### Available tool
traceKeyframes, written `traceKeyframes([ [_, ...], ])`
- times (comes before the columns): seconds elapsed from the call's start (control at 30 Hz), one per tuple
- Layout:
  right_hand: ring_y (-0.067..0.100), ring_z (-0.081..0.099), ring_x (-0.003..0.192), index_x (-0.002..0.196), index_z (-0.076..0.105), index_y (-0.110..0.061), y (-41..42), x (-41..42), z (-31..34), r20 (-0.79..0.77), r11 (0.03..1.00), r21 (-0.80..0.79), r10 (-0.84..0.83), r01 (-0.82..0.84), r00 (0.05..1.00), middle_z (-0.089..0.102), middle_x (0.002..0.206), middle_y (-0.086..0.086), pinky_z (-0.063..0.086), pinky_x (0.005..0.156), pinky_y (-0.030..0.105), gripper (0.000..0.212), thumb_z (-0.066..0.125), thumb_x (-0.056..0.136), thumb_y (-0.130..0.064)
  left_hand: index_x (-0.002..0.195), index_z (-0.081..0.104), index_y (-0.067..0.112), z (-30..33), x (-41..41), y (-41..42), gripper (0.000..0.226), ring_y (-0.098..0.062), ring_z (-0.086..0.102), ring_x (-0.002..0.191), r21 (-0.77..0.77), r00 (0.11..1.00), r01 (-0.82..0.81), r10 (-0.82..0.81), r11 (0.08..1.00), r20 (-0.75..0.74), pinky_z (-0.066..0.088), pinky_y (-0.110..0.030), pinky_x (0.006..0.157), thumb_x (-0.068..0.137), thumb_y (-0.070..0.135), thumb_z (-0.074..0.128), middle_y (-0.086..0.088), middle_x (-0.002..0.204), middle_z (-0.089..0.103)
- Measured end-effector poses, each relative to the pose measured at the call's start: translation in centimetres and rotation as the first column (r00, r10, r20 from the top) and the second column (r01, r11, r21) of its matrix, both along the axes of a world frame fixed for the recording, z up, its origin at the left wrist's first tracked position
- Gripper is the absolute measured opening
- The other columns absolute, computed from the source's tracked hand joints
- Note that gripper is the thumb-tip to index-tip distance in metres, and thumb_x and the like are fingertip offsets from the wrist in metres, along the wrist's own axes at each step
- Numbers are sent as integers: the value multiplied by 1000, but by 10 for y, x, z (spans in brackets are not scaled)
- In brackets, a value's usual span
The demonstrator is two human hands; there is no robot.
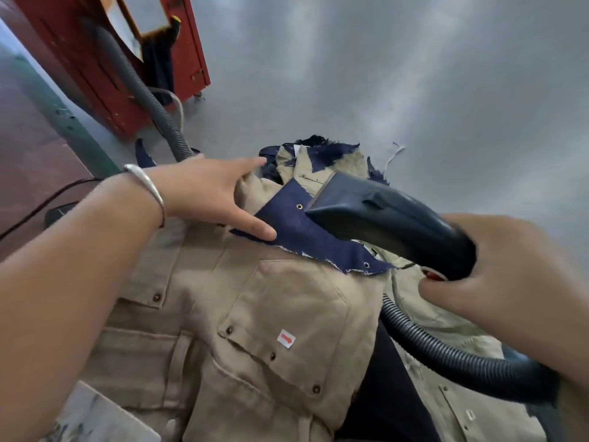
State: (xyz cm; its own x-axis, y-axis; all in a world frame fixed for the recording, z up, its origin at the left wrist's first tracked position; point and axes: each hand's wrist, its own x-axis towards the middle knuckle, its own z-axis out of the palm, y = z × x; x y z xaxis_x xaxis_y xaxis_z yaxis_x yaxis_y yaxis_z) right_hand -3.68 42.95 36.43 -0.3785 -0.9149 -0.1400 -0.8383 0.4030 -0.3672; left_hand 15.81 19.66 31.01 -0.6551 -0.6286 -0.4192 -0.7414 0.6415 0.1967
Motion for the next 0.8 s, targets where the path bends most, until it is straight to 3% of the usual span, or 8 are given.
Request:
traceKeyframes([
  [0.07, 1, 57, 66, 82, 55, -43, -1, 1, -2, 11, 1000, 16, 8, -8, 1000, 58, 68, -32, 37, 42, 27, 34, 48, 49, -50, 120, 48, 33, -2, -4, 3, 109, -13, 57, 100, 136, 999, -51, 49, 989, 20, 45, -29, 85, 28, 91, 58, 11, 113, 61],
  [0.17, -3, 57, 68, 84, 54, -43, -1, -2, -3, -15, 1000, 10, -3, 3, 1000, 57, 70, -35, 36, 42, 26, 38, 45, 49, -54, 87, 58, 19, -10, 2, 7, 79, -18, 58, 80, 70, 987, -134, 139, 989, -81, 47, -34, 72, 43, 84, 63, 3, 84, 63],
  [0.33, 5, 54, 46, 85, 55, -55, -12, -3, 4, -9, 999, 27, -25, 25, 1000, 59, 64, -33, 41, 46, 28, 32, 68, 57, -45, 88, 61, 1, -6, 21, 1, 33, -38, 56, 95, -141, 783, -579, 500, 803, -370, 39, -33, 73, 84, 34, 63, -21, 97, 62],
  [0.43, 15, 58, 48, 81, 56, -53, -21, -6, 12, 6, 999, 4, -40, 40, 999, 61, 59, -23, 50, 52, 36, 36, 75, 59, -32, 90, 53, 0, -1, 34, 15, 31, -37, 58, 87, -128, 755, -638, 584, 759, -299, 39, -33, 68, 89, 31, 55, -15, 80, 55],
  [0.5, 18, 60, 49, 79, 55, -53, -26, -7, 14, 12, 998, -22, -51, 51, 999, 61, 58, -21, 51, 53, 37, 36, 74, 59, -30, 104, 42, 5, 7, 38, 37, 46, -36, 55, 96, -326, 831, -555, 527, 765, -178, 42, -39, 72, 84, 42, 61, -13, 90, 50],
  [0.6, 22, 65, 51, 80, 55, -51, -32, -7, 12, 24, 997, -39, -68, 69, 997, 62, 58, -19, 56, 59, 42, 34, 72, 59, -30, 135, 31, 14, 25, 32, 65, 86, -35, 26, 128, -592, 943, -311, 317, 743, -98, 31, -55, 102, 72, 64, 59, -16, 134, 30],
  [0.7, 22, 61, 52, 73, 58, -46, -34, -6, 7, 42, 996, -38, -77, 78, 996, 61, 52, -14, 52, 56, 37, 28, 72, 62, -26, 123, 43, 23, 32, 11, 113, 87, -22, 36, 113, -392, 981, -75, -4, 917, -196, 43, -44, 93, 65, 86, 31, -2, 125, 39],
  [0.8, 25, 62, 54, 66, 57, -29, -32, -7, 3, 48, 996, -3, -89, 89, 995, 58, 48, -3, 54, 59, 40, 15, 71, 65, -25, 117, 33, 18, 15, -7, 158, 86, -19, 37, 94, -232, 977, 173, -197, 957, -84, 40, -32, 62, 61, 81, 51, -2, 114, 31],
])
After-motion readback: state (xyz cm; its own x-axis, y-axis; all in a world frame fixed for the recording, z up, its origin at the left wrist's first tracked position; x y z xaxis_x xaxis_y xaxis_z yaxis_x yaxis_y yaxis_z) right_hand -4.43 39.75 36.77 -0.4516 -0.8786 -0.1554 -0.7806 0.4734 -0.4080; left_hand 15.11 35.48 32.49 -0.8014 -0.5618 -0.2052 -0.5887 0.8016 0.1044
